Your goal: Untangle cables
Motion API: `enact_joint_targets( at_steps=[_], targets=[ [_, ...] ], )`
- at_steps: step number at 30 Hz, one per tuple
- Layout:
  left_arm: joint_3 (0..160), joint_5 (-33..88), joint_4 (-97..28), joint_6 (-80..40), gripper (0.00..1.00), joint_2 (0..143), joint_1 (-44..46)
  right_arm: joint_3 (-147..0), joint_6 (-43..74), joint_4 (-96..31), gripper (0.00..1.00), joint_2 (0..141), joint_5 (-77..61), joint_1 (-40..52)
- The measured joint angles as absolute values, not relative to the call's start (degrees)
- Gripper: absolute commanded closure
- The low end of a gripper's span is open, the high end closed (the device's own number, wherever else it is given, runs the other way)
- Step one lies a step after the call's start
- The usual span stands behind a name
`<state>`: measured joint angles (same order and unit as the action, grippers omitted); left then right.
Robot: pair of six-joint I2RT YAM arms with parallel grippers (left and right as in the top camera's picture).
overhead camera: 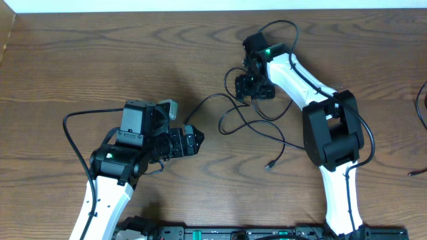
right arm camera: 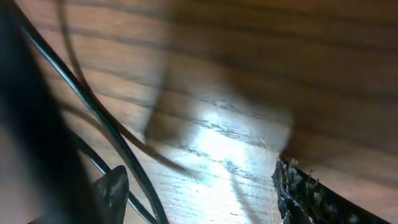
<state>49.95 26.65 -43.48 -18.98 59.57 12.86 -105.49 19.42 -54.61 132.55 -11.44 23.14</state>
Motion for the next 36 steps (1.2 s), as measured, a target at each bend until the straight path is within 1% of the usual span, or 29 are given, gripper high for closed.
enact_joint_targets(
  at_steps=[2, 6, 9, 10, 11, 12, 13, 14, 15, 16, 17, 18, 19, 20, 21, 22, 23, 24, 26, 27, 28, 29, 30, 31, 32, 33, 35, 36],
  targets=[
    [50.0, 26.7, -43.5, -19.0, 0.10, 59.6, 12.9, -106.9, 18.5, -54.6, 0.30, 133.1, -12.7, 22.9],
    [50.0, 26.7, -43.5, -19.0, 0.10, 59.6, 12.9, -110.0, 15.4, -55.0, 0.22, 133.7, -14.9, 22.6],
    [50.0, 26.6, -43.5, -18.5, 0.10, 59.6, 12.9, -112.2, 13.0, -55.5, 0.21, 133.6, -16.2, 22.6],
    [50.0, 26.6, -43.5, -18.1, 0.09, 59.6, 12.9, -112.6, 12.3, -55.6, 0.22, 133.4, -16.2, 22.6],
    [50.0, 26.6, -43.5, -17.8, 0.04, 59.6, 12.9, -112.7, 11.9, -55.7, 0.28, 133.3, -16.2, 22.6],
    [50.0, 26.6, -43.5, -17.6, 0.04, 59.6, 12.9, -112.7, 11.6, -56.0, 0.40, 133.0, -16.0, 22.6],
    [50.0, 26.6, -43.5, -17.3, 0.03, 59.6, 12.9, -112.7, 10.7, -56.6, 0.56, 132.5, -15.6, 22.6],
    [50.0, 26.6, -43.5, -17.1, 0.03, 59.6, 12.9, -112.7, 10.6, -57.0, 0.74, 132.1, -15.3, 22.5],
    [50.0, 26.6, -43.5, -16.9, 0.03, 59.6, 12.9, -112.7, 10.4, -57.5, 0.82, 131.7, -14.9, 22.5],
    [50.0, 26.6, -43.5, -16.7, 0.03, 59.6, 12.9, -112.7, 10.1, -58.2, 0.79, 131.0, -14.3, 22.4],
    [50.0, 26.6, -43.5, -16.6, 0.03, 59.6, 12.9, -112.7, 10.1, -59.0, 0.57, 130.2, -13.4, 22.3],
    [50.0, 26.6, -43.5, -16.5, 0.03, 59.6, 12.9, -112.7, 9.8, -59.5, 0.49, 129.6, -13.0, 22.1],
    [50.0, 26.6, -43.5, -16.4, 0.03, 59.6, 12.9, -112.7, 9.8, -60.4, 0.70, 128.7, -12.1, 21.9],
    [50.0, 26.6, -43.5, -16.4, 0.03, 59.6, 12.9, -112.7, 9.1, -61.3, 0.98, 127.8, -11.3, 21.6],
    [50.0, 26.6, -43.5, -16.4, 0.03, 59.6, 12.9, -112.8, 9.1, -61.8, 0.99, 127.3, -10.8, 21.4],
    [50.0, 26.6, -43.5, -16.4, 0.03, 59.6, 12.9, -112.8, 8.7, -62.6, 0.93, 126.6, -10.1, 21.2],
    [50.0, 26.6, -43.5, -16.4, 0.03, 59.6, 12.9, -112.8, 8.8, -63.2, 0.59, 126.0, -9.2, 20.9],
    [50.0, 26.6, -43.5, -16.4, 0.03, 59.6, 12.9, -112.8, 8.7, -63.7, 0.40, 125.5, -8.5, 20.8],
    [50.0, 26.6, -43.5, -16.4, 0.03, 59.6, 12.9, -112.8, 8.4, -64.3, 0.36, 124.9, -7.3, 20.4],
    [50.0, 26.6, -43.5, -16.4, 0.02, 59.6, 12.9, -112.8, 8.4, -64.8, 0.26, 124.6, -6.7, 20.1],
    [50.0, 26.6, -43.5, -16.4, 0.02, 59.6, 12.9, -112.8, 8.5, -65.2, 0.08, 124.5, -6.3, 20.0],
    [50.0, 26.6, -43.5, -16.4, 0.02, 59.6, 12.9, -112.8, 8.4, -65.6, 0.04, 124.4, -6.0, 19.8],
    [50.0, 26.6, -43.5, -16.4, 0.03, 59.6, 12.9, -112.8, 8.2, -65.9, 0.10, 124.4, -5.7, 19.7],
    [50.0, 26.6, -43.5, -16.4, 0.03, 59.6, 12.9, -112.8, 8.1, -66.3, 0.54, 124.4, -5.3, 19.5],
    [50.0, 26.6, -43.5, -16.4, 0.03, 59.6, 12.9, -112.8, 7.7, -66.6, 0.84, 124.4, -5.1, 19.4],
    [50.0, 26.6, -43.5, -16.4, 0.03, 59.6, 12.9, -112.8, 7.6, -66.8, 0.99, 124.4, -4.8, 19.4],
    [50.0, 26.6, -43.5, -16.4, 0.03, 59.6, 12.9, -112.8, 7.2, -67.6, 0.99, 124.4, -4.3, 19.3],
    [50.0, 26.6, -43.5, -16.4, 0.03, 59.6, 12.9, -112.8, 6.9, -68.4, 0.79, 124.4, -4.0, 19.3]
  ],
)
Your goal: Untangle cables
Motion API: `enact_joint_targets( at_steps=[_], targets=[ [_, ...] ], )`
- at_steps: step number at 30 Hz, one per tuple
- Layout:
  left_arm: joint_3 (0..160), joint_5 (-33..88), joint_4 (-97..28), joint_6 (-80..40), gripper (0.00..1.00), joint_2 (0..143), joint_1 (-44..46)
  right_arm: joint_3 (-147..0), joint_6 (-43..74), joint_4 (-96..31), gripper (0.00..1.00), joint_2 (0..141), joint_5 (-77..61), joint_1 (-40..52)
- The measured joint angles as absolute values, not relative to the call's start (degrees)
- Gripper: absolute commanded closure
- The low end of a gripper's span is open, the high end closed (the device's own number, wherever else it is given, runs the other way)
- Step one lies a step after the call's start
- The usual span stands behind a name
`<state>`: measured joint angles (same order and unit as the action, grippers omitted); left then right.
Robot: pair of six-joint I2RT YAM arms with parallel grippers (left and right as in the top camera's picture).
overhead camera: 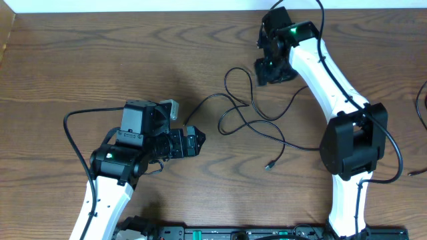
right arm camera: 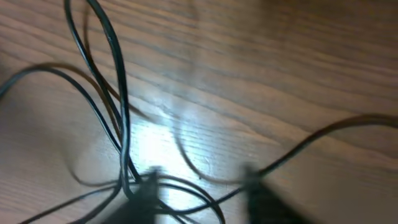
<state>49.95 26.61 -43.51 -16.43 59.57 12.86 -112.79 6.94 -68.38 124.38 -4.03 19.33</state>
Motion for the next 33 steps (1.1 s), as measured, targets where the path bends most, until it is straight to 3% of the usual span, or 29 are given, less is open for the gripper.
enact_joint_targets(
  at_steps=[6, 9, 12, 23, 27, 33],
  targets=[
    [50.0, 26.3, -43.5, -16.0, 0.03, 59.6, 12.9, -112.8, 4.1, -73.4, 0.75, 123.8, -3.6, 19.3],
    [50.0, 25.3, -43.5, -16.0, 0.02, 59.6, 12.9, -112.8, 2.8, -75.3, 0.51, 122.5, -3.4, 19.3],
    [50.0, 24.9, -43.5, -16.0, 0.02, 59.6, 12.9, -112.8, 1.5, -76.3, 0.36, 120.2, -4.9, 19.3],
    [50.0, 24.4, -43.6, -16.0, 0.02, 59.6, 12.9, -111.0, 6.8, -73.0, 0.25, 118.1, -10.5, 21.6],
    [50.0, 24.4, -43.8, -16.0, 0.03, 59.6, 12.9, -108.1, 11.4, -70.0, 0.12, 118.1, -8.5, 25.1],
    [50.0, 24.4, -44.7, -16.0, 0.03, 59.6, 12.9, -106.4, 17.2, -65.6, 0.01, 118.1, -5.7, 28.3]
  ],
)
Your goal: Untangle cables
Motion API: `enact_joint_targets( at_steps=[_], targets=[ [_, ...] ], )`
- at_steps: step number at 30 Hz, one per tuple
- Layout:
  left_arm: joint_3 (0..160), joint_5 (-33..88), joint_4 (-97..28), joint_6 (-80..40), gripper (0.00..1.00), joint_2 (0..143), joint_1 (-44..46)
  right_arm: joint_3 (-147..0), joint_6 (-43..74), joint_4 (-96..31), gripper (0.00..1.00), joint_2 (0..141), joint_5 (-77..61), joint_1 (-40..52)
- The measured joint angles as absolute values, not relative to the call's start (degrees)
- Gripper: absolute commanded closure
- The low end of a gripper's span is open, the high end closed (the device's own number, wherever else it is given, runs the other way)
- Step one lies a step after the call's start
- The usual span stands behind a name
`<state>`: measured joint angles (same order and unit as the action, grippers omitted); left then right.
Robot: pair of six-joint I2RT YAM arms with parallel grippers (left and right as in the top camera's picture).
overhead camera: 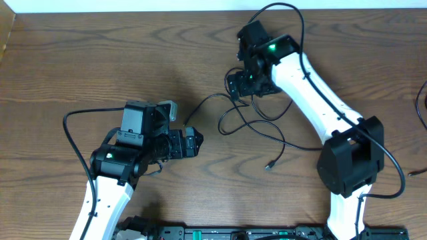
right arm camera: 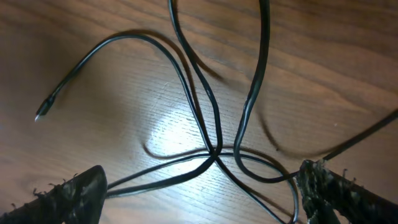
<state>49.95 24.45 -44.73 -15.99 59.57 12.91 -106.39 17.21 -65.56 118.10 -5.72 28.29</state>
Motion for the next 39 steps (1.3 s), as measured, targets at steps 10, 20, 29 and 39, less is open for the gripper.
enact_joint_targets(
  at_steps=[10, 20, 29, 39],
  targets=[
    [50.0, 24.4, -45.2, -16.0, 0.03, 59.6, 12.9, -100.6, 25.8, -61.8, 0.01, 118.1, -0.4, 30.8],
    [50.0, 24.2, -45.2, -15.9, 0.03, 59.6, 12.9, -93.1, 27.7, -57.1, 0.01, 118.1, 0.0, 31.0],
    [50.0, 24.1, -45.2, -15.6, 0.03, 59.6, 12.9, -90.8, 28.1, -52.7, 0.01, 118.1, -0.9, 31.0],
    [50.0, 24.1, -45.2, -15.5, 0.02, 59.6, 12.9, -83.9, 28.0, -47.2, 0.01, 118.1, -4.5, 31.0]
  ],
)
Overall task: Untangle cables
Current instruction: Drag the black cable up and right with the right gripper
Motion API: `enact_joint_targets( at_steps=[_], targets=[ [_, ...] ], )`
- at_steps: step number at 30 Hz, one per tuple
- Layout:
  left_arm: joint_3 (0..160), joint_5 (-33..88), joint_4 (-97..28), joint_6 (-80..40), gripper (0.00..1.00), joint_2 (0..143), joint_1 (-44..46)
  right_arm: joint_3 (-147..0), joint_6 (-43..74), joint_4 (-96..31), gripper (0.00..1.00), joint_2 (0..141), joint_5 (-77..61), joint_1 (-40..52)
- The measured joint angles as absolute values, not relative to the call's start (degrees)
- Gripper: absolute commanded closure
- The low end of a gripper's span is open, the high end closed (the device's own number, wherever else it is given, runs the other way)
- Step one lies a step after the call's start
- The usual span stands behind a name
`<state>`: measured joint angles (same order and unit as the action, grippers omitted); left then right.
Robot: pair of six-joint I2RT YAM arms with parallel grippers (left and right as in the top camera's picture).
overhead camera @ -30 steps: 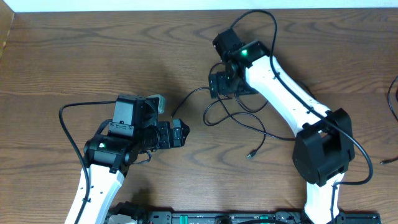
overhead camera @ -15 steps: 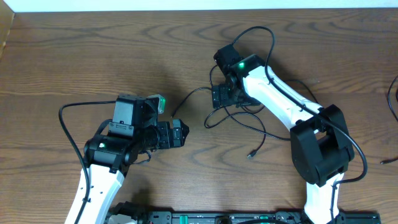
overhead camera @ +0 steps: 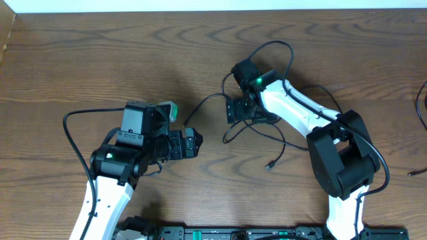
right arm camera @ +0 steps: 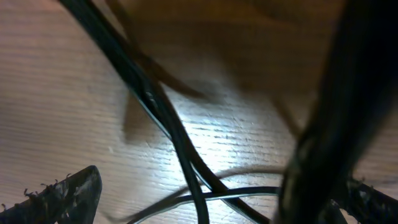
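Observation:
A thin black cable [overhead camera: 283, 141] lies in crossing loops at the table's middle, its plug end [overhead camera: 269, 165] toward the front. My right gripper [overhead camera: 235, 110] is low over the left side of the tangle. In the right wrist view it [right arm camera: 211, 200] is open, and crossed cable strands [right arm camera: 180, 144] run between its fingertips [right arm camera: 68, 193], close to the wood. One strand leads left to my left gripper [overhead camera: 191, 143], which rests on the table. Whether it grips that strand cannot be made out.
Another dark cable [overhead camera: 421, 101] shows at the table's right edge. The right arm's own lead [overhead camera: 277, 45] arches above the tangle. The table's back edge [overhead camera: 200, 11] runs along the top.
My right gripper moved a little forward and left and came down onto the tangle, so the strands now fill its view. The left arm has not moved.
My right gripper was first low at the back of the tangle, then farther back and right of it with the loops spread. Then it was above the tangle's upper left, open, and now sits low astride crossed strands. The left arm stayed still.

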<state>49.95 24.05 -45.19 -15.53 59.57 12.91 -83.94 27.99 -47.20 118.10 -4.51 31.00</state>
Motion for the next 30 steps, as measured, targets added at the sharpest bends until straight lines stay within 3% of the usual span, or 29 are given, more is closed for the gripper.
enact_joint_targets(
  at_steps=[7, 10, 14, 15, 18, 21, 24, 25, 27, 30],
  targets=[
    [50.0, 24.1, -45.2, -15.2, 0.03, 59.6, 12.9, -83.9, 25.2, -47.3, 0.09, 118.1, -4.8, 31.1],
    [50.0, 24.0, -45.2, -15.2, 0.03, 59.6, 12.9, -83.9, 23.7, -47.9, 0.27, 118.1, -4.7, 31.2],
    [50.0, 24.1, -45.2, -15.2, 0.02, 59.6, 12.9, -83.9, 22.7, -48.6, 0.73, 118.1, -4.7, 31.2],
    [50.0, 24.1, -45.2, -15.2, 0.03, 59.6, 12.9, -83.9, 22.5, -48.6, 0.79, 118.1, -4.7, 31.2],
    [50.0, 24.0, -45.3, -15.2, 0.03, 59.6, 12.9, -83.9, 22.3, -48.6, 0.72, 118.1, -4.7, 31.2],
    [50.0, 24.0, -45.7, -15.2, 0.03, 59.6, 12.9, -83.9, 22.1, -48.6, 0.78, 118.1, -4.7, 31.2],
    [50.0, 24.1, -45.9, -15.2, 0.03, 59.6, 12.9, -83.9, 22.0, -48.6, 0.75, 118.1, -4.4, 31.1],
    [50.0, 24.0, -45.9, -15.2, 0.03, 59.6, 12.9, -83.9, 22.0, -48.6, 0.78, 118.1, -4.4, 31.1],
    [50.0, 24.1, -45.9, -15.2, 0.03, 59.6, 12.9, -83.9, 21.9, -48.6, 0.99, 118.1, -4.2, 30.9],
    [50.0, 24.0, -45.9, -15.2, 0.03, 59.6, 12.9, -83.9, 21.6, -48.5, 0.99, 118.1, -4.0, 30.9]
  ],
)
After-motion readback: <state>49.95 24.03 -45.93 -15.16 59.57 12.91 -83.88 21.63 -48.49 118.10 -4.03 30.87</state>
